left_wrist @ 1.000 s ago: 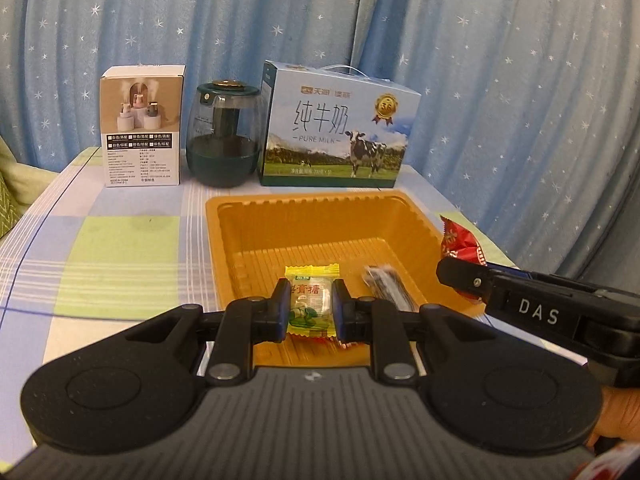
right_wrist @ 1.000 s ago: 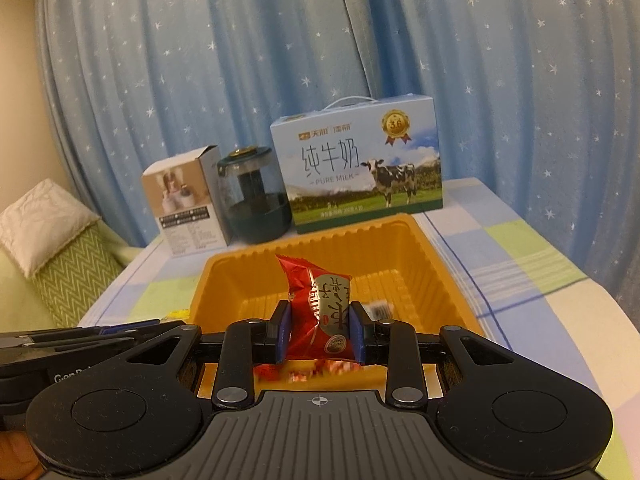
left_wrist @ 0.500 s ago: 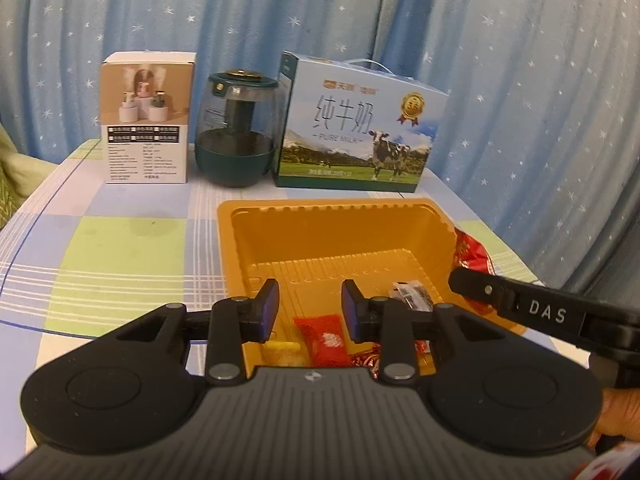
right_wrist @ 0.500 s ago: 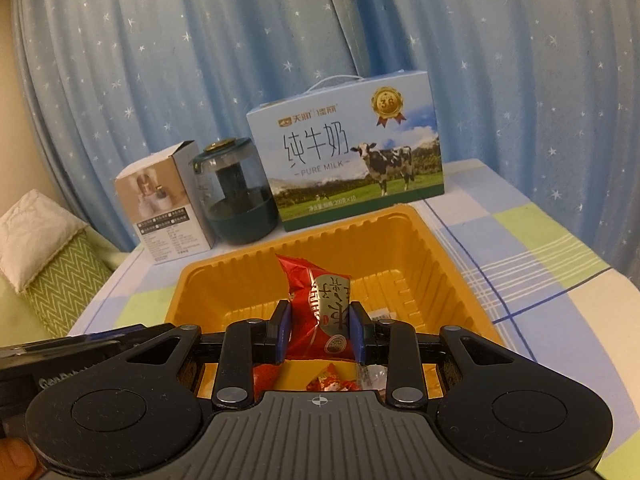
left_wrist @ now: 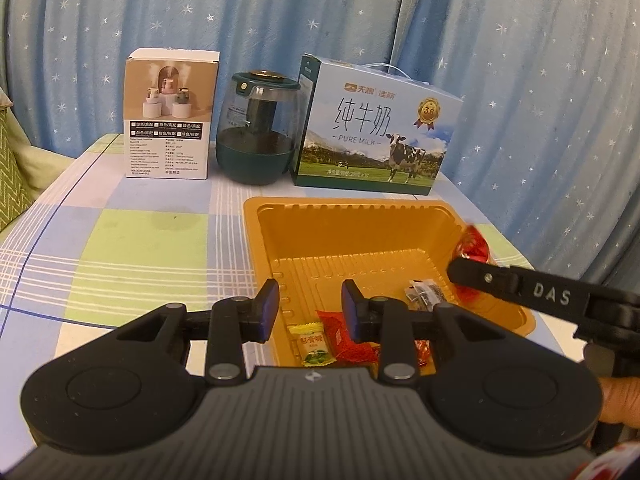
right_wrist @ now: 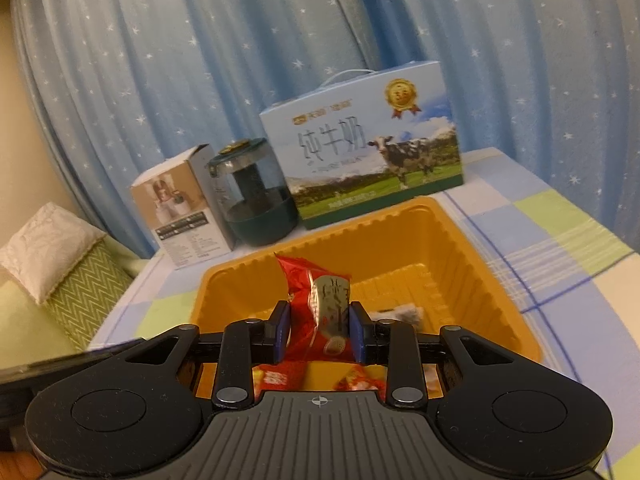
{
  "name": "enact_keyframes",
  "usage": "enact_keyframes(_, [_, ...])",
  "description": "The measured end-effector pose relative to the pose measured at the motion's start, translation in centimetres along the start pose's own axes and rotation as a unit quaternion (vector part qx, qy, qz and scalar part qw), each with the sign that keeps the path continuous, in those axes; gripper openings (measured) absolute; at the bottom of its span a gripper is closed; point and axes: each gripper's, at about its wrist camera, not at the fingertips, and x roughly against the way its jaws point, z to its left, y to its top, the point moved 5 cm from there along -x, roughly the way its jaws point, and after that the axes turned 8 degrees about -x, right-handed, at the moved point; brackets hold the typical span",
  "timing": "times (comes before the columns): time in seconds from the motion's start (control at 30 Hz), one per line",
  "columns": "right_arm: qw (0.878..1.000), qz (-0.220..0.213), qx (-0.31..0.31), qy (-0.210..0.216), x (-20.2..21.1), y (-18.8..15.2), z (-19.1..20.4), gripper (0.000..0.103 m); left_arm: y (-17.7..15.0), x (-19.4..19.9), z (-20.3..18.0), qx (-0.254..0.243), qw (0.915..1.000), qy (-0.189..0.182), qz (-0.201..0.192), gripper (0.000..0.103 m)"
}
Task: Organize snacks
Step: 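Carry both candies over the orange tray and open both grippers inside, then move both grippers back to the remaining snack pile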
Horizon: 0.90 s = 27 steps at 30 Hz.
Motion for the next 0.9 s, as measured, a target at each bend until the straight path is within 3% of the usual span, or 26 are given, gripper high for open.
enact_keyframes(0.07, [1.000,-0.002,-0.001,0.005,-0.2,-0.1,0.0,0.044,-0.2,0.0,0.3,0.002,1.0000,0.002,0.002,0.030])
enact_keyframes(0.1, [1.000,-0.004,-0.003,0.004,-0.2,-0.1,-0.1,0.062,-0.2,0.0,0.4,0.002,1.0000,0.004,0.004,0.030])
enact_keyframes(0.13, [1.000,-0.006,-0.005,0.002,-0.2,-0.2,-0.2,0.068,-0.3,0.1,0.6,0.002,1.0000,0.005,0.005,0.030])
enact_keyframes(0.53, [0.999,-0.015,-0.029,-0.031,1.4,0.0,-2.7,0.068,-1.0,0.6,0.3,-0.005,0.9999,0.005,0.007,0.031])
enact_keyframes(0.9, [0.998,-0.015,-0.035,-0.045,5.5,-1.5,-3.5,0.068,-3.4,2.9,-2.1,-0.020,0.9997,-0.003,0.014,0.032])
